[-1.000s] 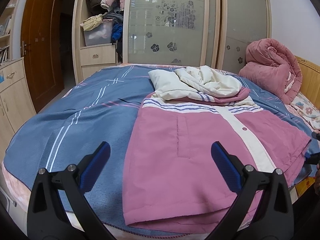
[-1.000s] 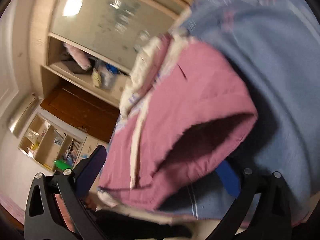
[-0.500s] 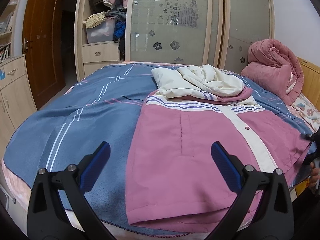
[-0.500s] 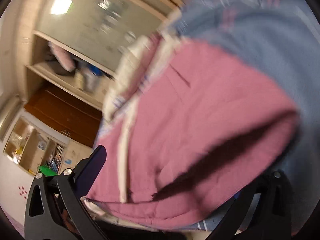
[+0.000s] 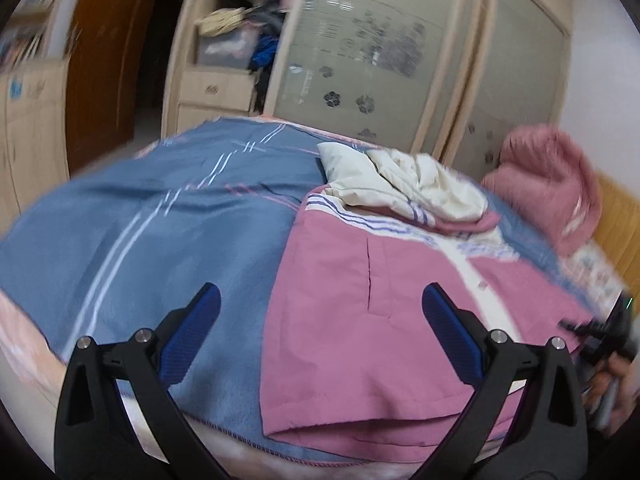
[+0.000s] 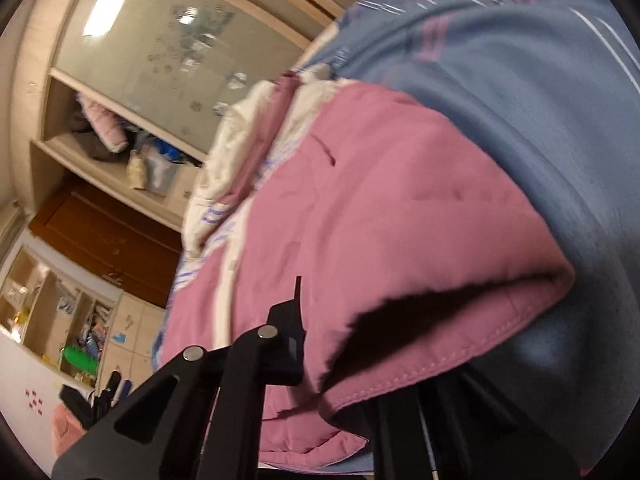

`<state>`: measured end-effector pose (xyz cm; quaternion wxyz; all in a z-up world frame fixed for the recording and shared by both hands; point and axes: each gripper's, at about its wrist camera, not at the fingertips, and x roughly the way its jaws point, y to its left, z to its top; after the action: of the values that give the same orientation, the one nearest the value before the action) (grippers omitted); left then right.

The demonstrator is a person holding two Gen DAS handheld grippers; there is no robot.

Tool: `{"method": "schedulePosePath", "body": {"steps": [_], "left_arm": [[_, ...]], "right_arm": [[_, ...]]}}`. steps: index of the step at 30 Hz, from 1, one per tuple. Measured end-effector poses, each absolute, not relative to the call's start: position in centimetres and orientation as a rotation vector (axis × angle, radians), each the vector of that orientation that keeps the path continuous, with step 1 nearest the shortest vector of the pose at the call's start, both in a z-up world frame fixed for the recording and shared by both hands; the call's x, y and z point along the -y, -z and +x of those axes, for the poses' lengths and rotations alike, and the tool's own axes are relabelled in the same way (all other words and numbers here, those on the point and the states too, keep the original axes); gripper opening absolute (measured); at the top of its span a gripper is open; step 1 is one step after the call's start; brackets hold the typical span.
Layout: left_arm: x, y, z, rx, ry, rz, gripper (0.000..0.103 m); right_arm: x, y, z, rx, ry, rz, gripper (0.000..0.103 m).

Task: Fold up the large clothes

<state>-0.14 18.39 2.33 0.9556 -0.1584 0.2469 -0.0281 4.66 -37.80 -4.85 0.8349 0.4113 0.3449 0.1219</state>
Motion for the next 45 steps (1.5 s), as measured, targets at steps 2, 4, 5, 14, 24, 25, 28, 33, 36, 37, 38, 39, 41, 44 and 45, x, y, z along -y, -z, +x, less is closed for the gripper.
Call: {"method": "schedulePosePath", "body": {"steps": [2, 4, 5, 14, 24, 25, 28, 33, 36, 37, 38, 39, 41, 44, 45], "left_arm": [[-20.4, -1.6, -0.5, -0.509, 0.077, -0.465, 0.101], [-23.3, 0.3, -0.9, -0.530, 0.103, -0.691, 0.101], [-24.2, 1.2, -0.9, -0.538, 0.111, -0.764, 0.101], [-23.5, 5.4, 0.4, -0.636, 0.221, -0.925, 0.101], [-20.9, 7.8, -1.3, -0.650, 0.291, -0.995, 0.101], [-21.0, 8.4, -1.4, -0.651, 0.300, -1.026, 0.101], [-21.0, 9.7, -1.9, -0.627, 0.343, -1.150, 0.101], [-19.9, 8.9, -2.0, -0.554, 0.390, -1.130, 0.101], [-19.0, 8.9, -1.7, -0.549, 0.377, -1.116, 0.101], [-18.5, 9.1, -1.5, -0.564, 0.351, -1.095, 0.101], [-18.2, 9.2, -1.5, -0.582, 0.325, -1.074, 0.101], [-17.8, 9.5, -1.5, -0.591, 0.325, -1.089, 0.101], [-17.5, 9.8, -1.7, -0.579, 0.342, -1.125, 0.101], [-16.8, 8.3, -2.0, -0.520, 0.358, -1.066, 0.101], [-16.2, 7.7, -1.7, -0.516, 0.365, -1.023, 0.101]], "right_arm": [[37.8, 5.1, 5.0, -0.743, -0.258, 0.891, 0.008], [37.9, 5.3, 5.0, -0.754, -0.260, 0.907, 0.008], [37.9, 5.1, 5.0, -0.747, -0.265, 0.905, 0.008], [38.1, 4.8, 5.1, -0.757, -0.285, 0.910, 0.009], [38.2, 4.9, 5.0, -0.758, -0.294, 0.921, 0.009], [38.2, 4.9, 5.0, -0.758, -0.295, 0.921, 0.009], [38.2, 4.9, 5.0, -0.757, -0.297, 0.920, 0.009], [38.2, 4.9, 4.8, -0.755, -0.300, 0.919, 0.009], [38.1, 4.8, 4.8, -0.754, -0.301, 0.918, 0.009], [38.1, 4.8, 4.8, -0.754, -0.302, 0.918, 0.009], [38.1, 4.8, 4.8, -0.754, -0.303, 0.918, 0.009], [38.2, 4.8, 4.7, -0.754, -0.304, 0.919, 0.009], [38.3, 4.8, 4.7, -0.756, -0.306, 0.921, 0.009], [38.3, 4.9, 4.6, -0.758, -0.307, 0.922, 0.009], [38.3, 4.9, 4.6, -0.758, -0.308, 0.922, 0.009]]}}
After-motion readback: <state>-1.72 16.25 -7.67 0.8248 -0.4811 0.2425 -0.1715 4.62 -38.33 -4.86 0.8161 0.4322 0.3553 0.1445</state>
